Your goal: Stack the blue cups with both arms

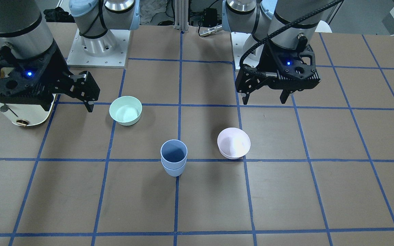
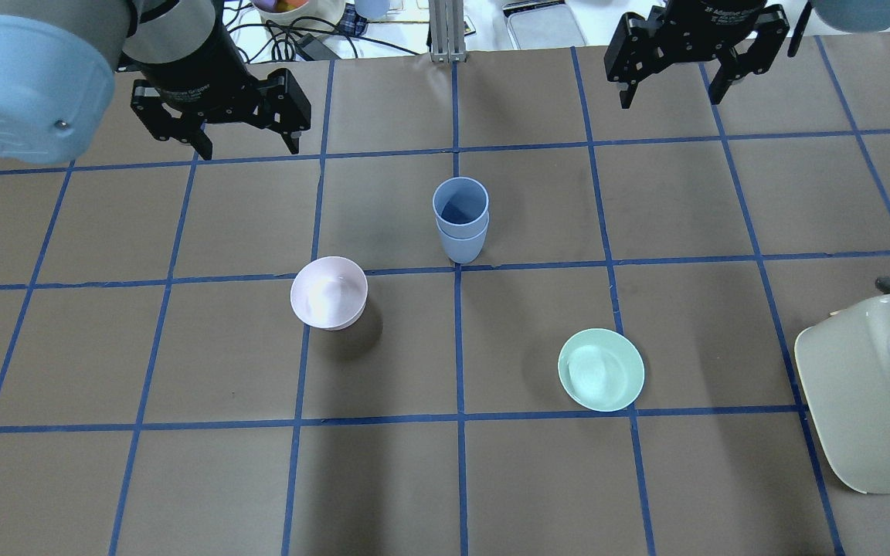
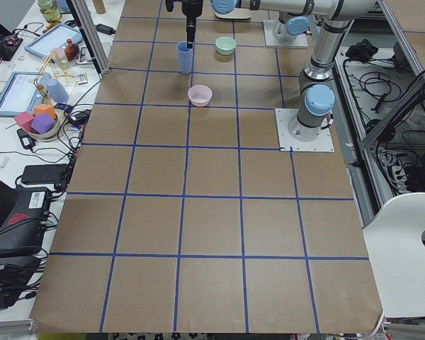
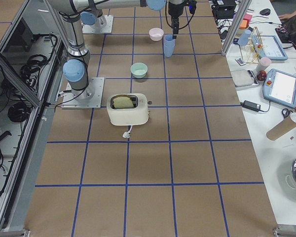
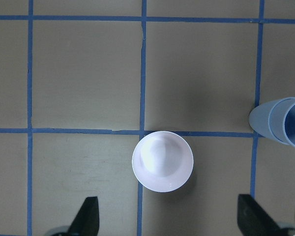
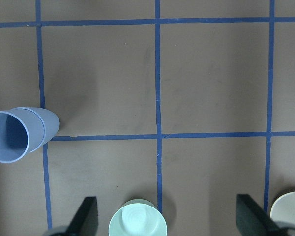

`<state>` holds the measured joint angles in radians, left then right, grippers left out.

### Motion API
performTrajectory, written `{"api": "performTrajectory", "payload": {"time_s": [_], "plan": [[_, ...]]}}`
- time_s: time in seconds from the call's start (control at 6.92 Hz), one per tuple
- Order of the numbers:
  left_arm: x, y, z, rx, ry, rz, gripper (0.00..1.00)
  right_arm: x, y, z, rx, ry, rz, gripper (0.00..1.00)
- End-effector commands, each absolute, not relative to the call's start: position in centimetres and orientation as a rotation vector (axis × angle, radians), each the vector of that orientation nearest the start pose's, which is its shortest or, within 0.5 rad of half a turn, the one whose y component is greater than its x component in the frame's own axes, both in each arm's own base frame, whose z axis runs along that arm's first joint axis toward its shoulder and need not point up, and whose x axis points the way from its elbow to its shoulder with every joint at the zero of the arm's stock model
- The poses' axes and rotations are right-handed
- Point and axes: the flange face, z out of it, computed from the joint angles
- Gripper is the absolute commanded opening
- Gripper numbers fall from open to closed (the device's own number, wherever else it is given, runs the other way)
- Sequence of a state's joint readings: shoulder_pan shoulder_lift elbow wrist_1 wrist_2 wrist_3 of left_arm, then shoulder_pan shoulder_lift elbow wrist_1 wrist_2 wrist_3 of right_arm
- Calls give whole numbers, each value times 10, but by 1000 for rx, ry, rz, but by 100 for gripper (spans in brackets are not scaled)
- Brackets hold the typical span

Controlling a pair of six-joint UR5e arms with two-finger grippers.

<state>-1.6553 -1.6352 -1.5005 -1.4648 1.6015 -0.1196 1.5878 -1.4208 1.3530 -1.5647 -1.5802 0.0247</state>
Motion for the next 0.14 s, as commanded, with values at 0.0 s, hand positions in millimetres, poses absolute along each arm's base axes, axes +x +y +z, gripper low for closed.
{"api": "performTrajectory", "payload": {"time_s": [0.0], "plan": [[-174,-517,501,-58,3117,-176,100,143,-559,515,10,3148,-95,100]]}}
